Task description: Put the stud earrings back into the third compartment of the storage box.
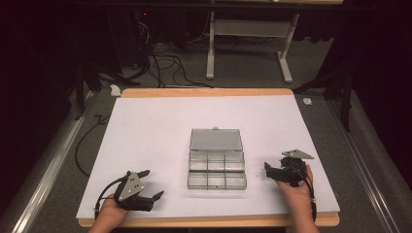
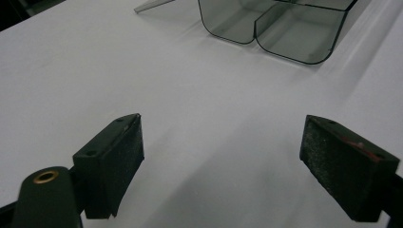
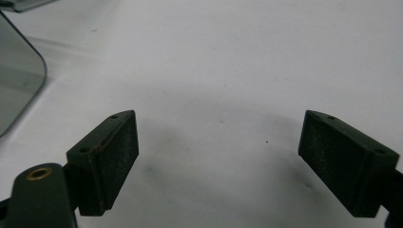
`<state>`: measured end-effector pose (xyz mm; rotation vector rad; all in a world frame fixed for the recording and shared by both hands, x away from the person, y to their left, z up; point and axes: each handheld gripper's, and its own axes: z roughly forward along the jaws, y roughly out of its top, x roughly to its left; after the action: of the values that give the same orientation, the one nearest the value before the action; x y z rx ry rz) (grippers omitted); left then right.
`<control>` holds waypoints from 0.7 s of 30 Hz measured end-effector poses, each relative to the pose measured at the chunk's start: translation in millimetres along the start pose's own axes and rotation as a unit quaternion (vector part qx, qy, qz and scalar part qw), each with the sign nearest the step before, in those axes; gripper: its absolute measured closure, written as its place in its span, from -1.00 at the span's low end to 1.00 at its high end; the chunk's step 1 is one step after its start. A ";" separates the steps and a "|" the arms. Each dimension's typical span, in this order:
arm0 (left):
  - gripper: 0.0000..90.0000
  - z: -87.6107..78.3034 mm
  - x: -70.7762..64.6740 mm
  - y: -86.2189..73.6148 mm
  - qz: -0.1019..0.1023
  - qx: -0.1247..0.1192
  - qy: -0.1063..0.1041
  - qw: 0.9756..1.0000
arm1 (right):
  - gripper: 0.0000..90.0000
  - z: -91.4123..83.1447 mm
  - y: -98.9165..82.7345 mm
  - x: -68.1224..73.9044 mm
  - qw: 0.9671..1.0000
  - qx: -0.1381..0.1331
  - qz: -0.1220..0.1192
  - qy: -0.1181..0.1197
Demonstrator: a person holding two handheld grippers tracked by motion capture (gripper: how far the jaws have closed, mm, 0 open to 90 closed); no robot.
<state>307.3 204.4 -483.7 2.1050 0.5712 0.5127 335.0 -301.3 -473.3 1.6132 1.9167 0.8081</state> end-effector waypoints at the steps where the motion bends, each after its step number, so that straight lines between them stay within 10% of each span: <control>1: -0.66 0.0 0.0 0.0 0.000 0.000 0.000 1.000 | -0.69 0.0 0.0 0.0 1.000 0.000 0.000 0.000; 21: -0.66 0.0 -0.8 0.1 0.004 0.000 0.001 1.000 | -0.68 -8.8 -1.7 0.9 0.999 -0.027 -0.020 0.012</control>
<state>306.6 204.0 -483.8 2.1077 0.5631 0.5186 327.4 -301.7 -468.4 1.5359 1.9217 0.8594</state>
